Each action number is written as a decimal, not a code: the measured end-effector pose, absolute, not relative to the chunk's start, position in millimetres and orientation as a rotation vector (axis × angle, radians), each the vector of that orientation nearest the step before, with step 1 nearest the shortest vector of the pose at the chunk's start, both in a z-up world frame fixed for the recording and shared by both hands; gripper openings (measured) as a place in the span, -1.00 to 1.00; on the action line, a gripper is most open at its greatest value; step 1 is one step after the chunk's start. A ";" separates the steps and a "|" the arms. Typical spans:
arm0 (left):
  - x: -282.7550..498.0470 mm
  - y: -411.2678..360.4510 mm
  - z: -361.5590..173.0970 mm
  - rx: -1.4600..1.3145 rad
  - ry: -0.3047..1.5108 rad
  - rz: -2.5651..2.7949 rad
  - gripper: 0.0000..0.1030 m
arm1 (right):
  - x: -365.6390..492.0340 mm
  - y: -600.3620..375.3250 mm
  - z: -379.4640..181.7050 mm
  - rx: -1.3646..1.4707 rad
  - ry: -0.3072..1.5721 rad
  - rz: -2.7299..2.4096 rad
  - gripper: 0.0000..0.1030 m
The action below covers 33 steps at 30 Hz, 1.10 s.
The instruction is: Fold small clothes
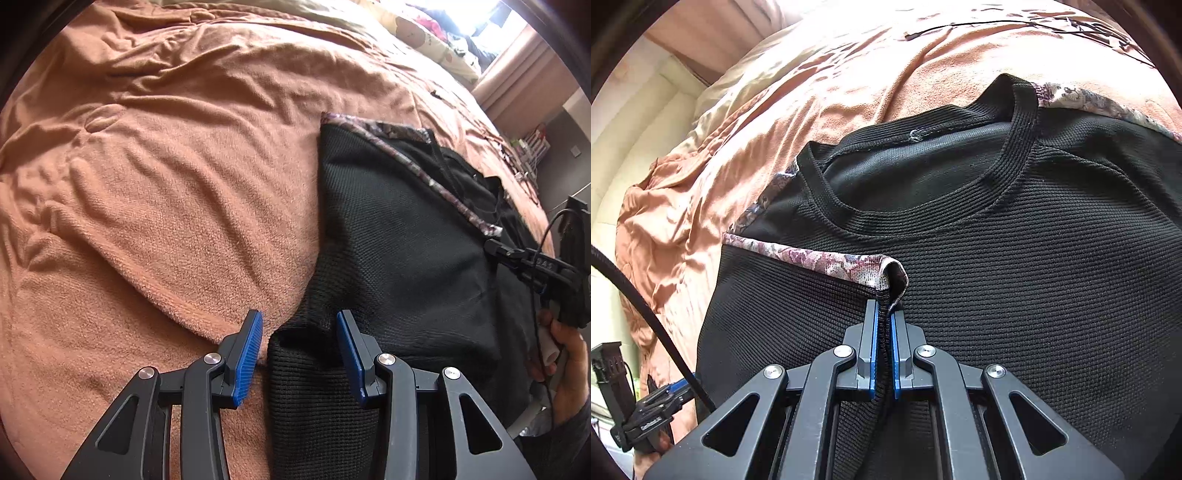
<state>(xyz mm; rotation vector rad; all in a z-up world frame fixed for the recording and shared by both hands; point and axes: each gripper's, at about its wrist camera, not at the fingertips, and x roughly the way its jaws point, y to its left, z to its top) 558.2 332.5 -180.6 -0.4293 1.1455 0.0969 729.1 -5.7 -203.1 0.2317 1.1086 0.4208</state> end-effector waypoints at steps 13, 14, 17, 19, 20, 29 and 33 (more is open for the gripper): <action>548.9 340.7 -181.3 -0.497 1.145 0.099 -0.69 | 722.3 -9.5 -198.6 0.204 1.147 0.355 -0.80; 546.9 340.3 -178.1 -0.491 1.143 0.099 -0.68 | 720.5 -11.1 -197.1 0.199 1.148 0.347 -0.74; 542.8 339.0 -169.4 -0.481 1.128 0.104 -0.67 | 711.1 -19.5 -186.4 0.234 1.116 0.380 0.16; 541.6 338.4 -163.4 -0.477 1.112 0.106 -0.66 | 700.5 -25.2 -177.7 0.240 1.078 0.402 0.38; 541.9 337.4 -160.6 -0.478 1.102 0.104 -0.66 | 694.4 -25.9 -174.4 0.242 1.069 0.432 0.38; 551.8 314.3 -145.6 -0.435 1.048 0.044 -0.66 | 645.3 -12.1 -173.1 0.173 1.069 0.606 -0.16; 557.2 298.9 -146.6 -0.400 1.056 0.007 -0.66 | 637.0 -0.3 -181.8 0.144 1.104 0.647 -0.55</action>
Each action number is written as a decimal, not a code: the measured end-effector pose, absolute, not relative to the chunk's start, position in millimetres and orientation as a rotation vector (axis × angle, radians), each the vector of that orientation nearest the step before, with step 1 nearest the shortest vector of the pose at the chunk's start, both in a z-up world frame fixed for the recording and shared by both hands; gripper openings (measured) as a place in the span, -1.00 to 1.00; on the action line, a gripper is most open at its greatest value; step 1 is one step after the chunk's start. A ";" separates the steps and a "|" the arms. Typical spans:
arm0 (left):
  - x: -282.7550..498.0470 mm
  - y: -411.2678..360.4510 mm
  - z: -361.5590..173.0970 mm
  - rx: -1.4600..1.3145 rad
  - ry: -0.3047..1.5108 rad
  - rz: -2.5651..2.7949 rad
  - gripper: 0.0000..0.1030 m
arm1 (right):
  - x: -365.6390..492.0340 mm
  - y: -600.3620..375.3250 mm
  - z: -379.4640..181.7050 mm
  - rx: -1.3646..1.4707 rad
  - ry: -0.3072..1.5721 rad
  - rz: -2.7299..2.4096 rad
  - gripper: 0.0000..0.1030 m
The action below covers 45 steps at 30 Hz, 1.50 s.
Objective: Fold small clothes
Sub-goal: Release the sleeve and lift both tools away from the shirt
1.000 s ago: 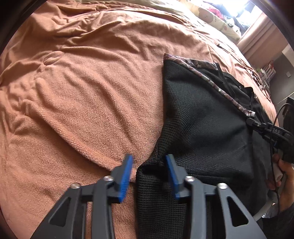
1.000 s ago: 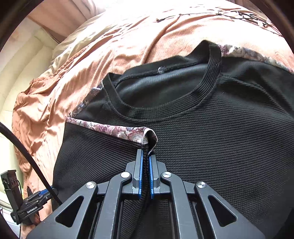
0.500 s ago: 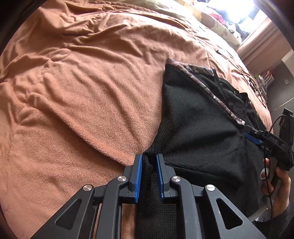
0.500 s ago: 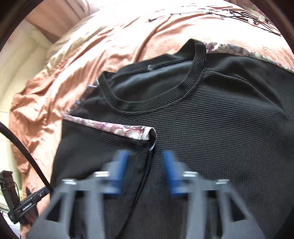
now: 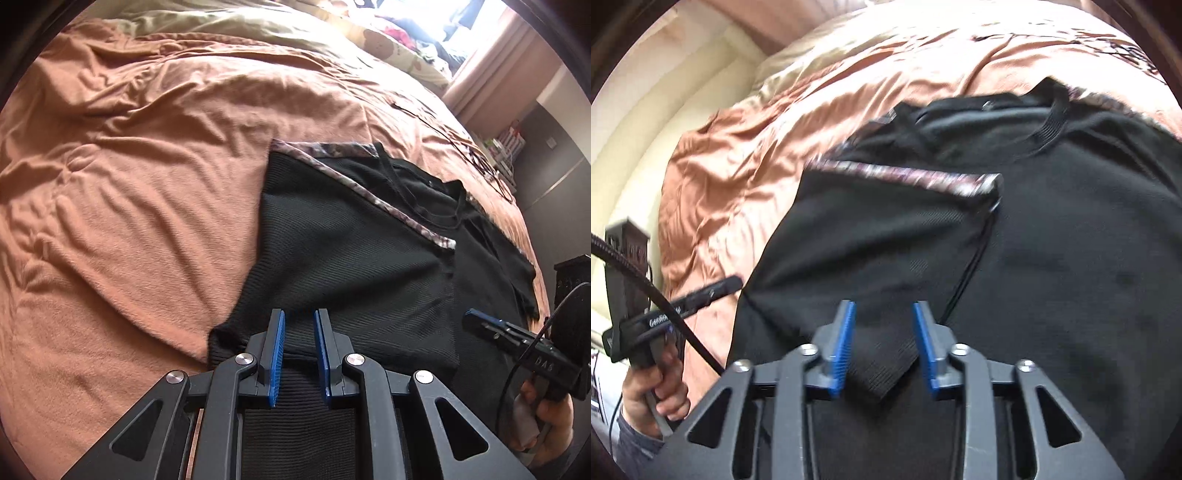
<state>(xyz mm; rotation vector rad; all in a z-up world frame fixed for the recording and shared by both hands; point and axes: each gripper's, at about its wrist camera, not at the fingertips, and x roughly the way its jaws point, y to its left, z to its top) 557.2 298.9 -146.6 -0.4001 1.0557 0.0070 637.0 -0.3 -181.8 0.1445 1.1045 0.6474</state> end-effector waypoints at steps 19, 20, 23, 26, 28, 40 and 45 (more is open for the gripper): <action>548.3 289.2 -164.2 -0.387 1.156 0.063 -0.66 | 619.0 14.6 -193.1 0.079 1.160 0.662 -0.59; 544.9 287.5 -160.0 -0.390 1.148 0.057 -0.66 | 616.3 10.3 -188.4 0.081 1.149 0.657 -0.59; 531.6 280.2 -143.9 -0.381 1.119 0.049 -0.66 | 602.7 -6.9 -175.7 0.087 1.129 0.644 -0.59; 515.2 270.0 -124.9 -0.378 1.084 0.045 -0.65 | 586.8 -25.8 -160.0 0.080 1.094 0.622 -0.59; 506.2 263.8 -113.9 -0.386 1.063 0.045 -0.46 | 574.4 -41.8 -147.1 0.071 1.070 0.607 -0.59; 450.1 193.9 -54.4 -0.326 0.954 0.090 0.63 | 492.6 -137.1 -76.7 0.076 0.866 0.469 0.65; 424.6 156.5 -28.6 -0.328 0.888 0.053 0.63 | 455.3 -169.6 -58.1 0.090 0.812 0.462 0.65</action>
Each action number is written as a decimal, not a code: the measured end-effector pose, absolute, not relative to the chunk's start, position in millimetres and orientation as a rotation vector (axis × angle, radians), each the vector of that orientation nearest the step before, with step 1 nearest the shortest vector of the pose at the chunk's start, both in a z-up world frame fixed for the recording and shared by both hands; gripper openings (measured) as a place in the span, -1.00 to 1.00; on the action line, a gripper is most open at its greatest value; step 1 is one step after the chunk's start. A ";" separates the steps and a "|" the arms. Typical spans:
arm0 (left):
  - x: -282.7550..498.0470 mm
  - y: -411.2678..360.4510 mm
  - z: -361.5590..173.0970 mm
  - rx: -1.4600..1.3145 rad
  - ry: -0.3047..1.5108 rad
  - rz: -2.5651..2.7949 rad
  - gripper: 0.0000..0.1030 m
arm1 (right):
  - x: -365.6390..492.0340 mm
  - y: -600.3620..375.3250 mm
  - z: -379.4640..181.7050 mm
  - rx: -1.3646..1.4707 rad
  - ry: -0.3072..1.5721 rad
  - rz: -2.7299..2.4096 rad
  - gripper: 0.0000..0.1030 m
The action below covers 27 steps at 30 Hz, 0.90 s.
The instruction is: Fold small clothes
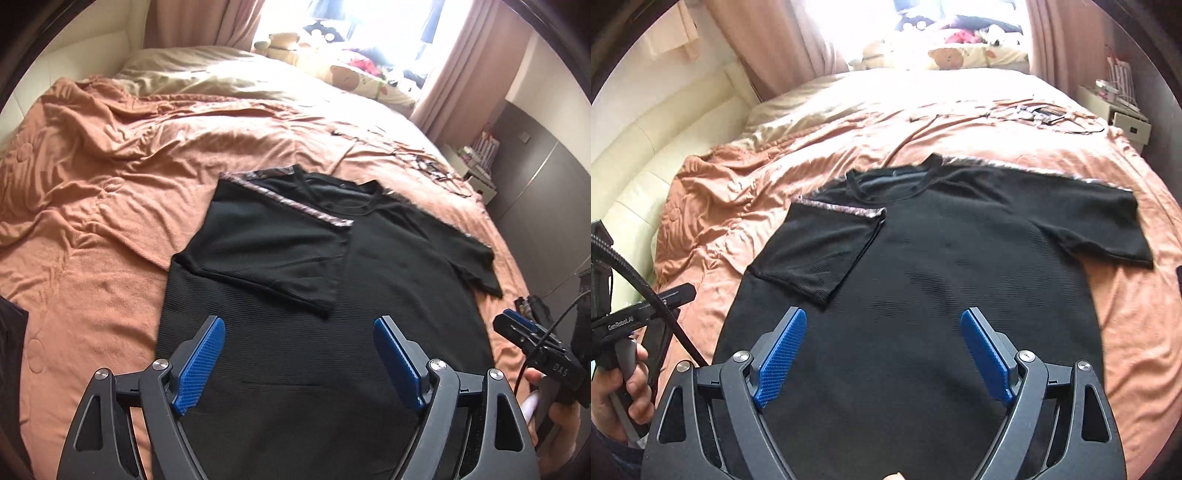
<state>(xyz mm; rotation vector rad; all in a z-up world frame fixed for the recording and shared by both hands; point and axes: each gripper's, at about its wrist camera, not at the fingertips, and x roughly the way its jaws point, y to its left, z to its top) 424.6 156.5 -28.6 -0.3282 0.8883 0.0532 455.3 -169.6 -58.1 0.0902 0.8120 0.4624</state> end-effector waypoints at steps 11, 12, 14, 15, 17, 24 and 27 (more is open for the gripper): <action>373.7 81.9 6.0 -0.279 0.807 0.056 0.63 | 370.1 -254.0 -33.5 0.121 0.712 0.361 0.65; 369.9 74.3 8.1 -0.275 0.804 0.052 0.63 | 361.9 -260.6 -32.8 0.128 0.710 0.349 0.65; 362.0 59.9 12.5 -0.270 0.791 0.048 0.63 | 345.3 -270.2 -30.0 0.126 0.691 0.331 0.65; 358.8 53.7 14.4 -0.263 0.786 0.050 0.63 | 336.1 -274.3 -26.8 0.113 0.675 0.312 0.65; 350.7 38.9 18.2 -0.257 0.780 0.048 0.63 | 318.9 -281.2 -22.1 0.100 0.640 0.290 0.65; 320.9 -8.6 29.7 -0.234 0.750 0.000 0.67 | 256.4 -310.9 -16.3 0.094 0.558 0.278 0.65; 310.5 -28.7 34.5 -0.213 0.745 -0.014 0.69 | 240.0 -325.0 -18.1 0.113 0.549 0.268 0.65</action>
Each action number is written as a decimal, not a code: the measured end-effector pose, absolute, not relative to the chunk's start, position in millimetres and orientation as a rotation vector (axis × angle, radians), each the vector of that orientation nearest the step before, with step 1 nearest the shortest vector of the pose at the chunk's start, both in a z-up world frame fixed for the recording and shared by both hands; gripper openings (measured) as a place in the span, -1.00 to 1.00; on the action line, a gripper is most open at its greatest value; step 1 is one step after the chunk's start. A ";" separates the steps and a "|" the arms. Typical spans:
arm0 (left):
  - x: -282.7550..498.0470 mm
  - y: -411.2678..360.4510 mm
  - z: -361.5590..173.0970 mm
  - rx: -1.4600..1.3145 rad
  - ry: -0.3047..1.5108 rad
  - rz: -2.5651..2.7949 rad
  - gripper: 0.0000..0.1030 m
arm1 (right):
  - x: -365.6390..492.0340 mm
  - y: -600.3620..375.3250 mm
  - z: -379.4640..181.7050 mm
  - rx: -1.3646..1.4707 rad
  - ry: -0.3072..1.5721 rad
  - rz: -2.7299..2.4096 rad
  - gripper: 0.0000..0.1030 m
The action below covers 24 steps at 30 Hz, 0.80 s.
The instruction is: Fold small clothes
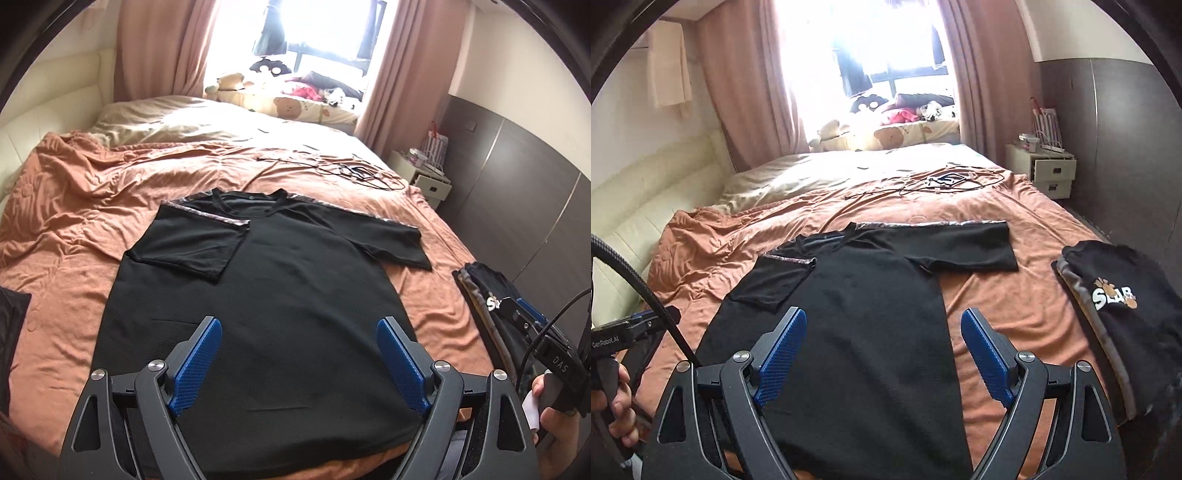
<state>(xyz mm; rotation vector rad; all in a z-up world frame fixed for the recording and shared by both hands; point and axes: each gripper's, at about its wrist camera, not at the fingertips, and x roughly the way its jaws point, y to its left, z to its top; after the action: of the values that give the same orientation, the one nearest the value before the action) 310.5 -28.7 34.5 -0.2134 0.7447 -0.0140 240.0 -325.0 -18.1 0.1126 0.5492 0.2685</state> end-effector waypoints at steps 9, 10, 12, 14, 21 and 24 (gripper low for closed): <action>300.0 -82.5 46.5 -0.123 0.693 -0.087 1.00 | 228.8 -369.1 -17.9 0.222 0.564 0.274 1.00; 303.0 -87.0 47.2 -0.118 0.695 -0.096 1.00 | 232.0 -373.2 -17.4 0.237 0.568 0.273 1.00; 310.1 -95.2 48.0 -0.105 0.692 -0.113 1.00 | 238.3 -377.5 -17.6 0.251 0.563 0.266 1.00; 317.3 -101.1 47.4 -0.102 0.686 -0.132 1.00 | 245.4 -381.8 -20.1 0.250 0.558 0.254 1.00; 358.9 -112.8 32.7 -0.092 0.700 -0.198 1.00 | 291.4 -393.5 -49.7 0.381 0.580 0.254 1.00; 377.6 -116.1 27.1 -0.082 0.699 -0.220 1.00 | 317.1 -400.0 -66.0 0.424 0.607 0.238 1.00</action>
<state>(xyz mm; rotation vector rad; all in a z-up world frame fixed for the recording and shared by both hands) 377.6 -116.1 27.1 -0.0824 0.6995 -0.2199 317.1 -400.0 -66.0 0.4236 0.6067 0.2385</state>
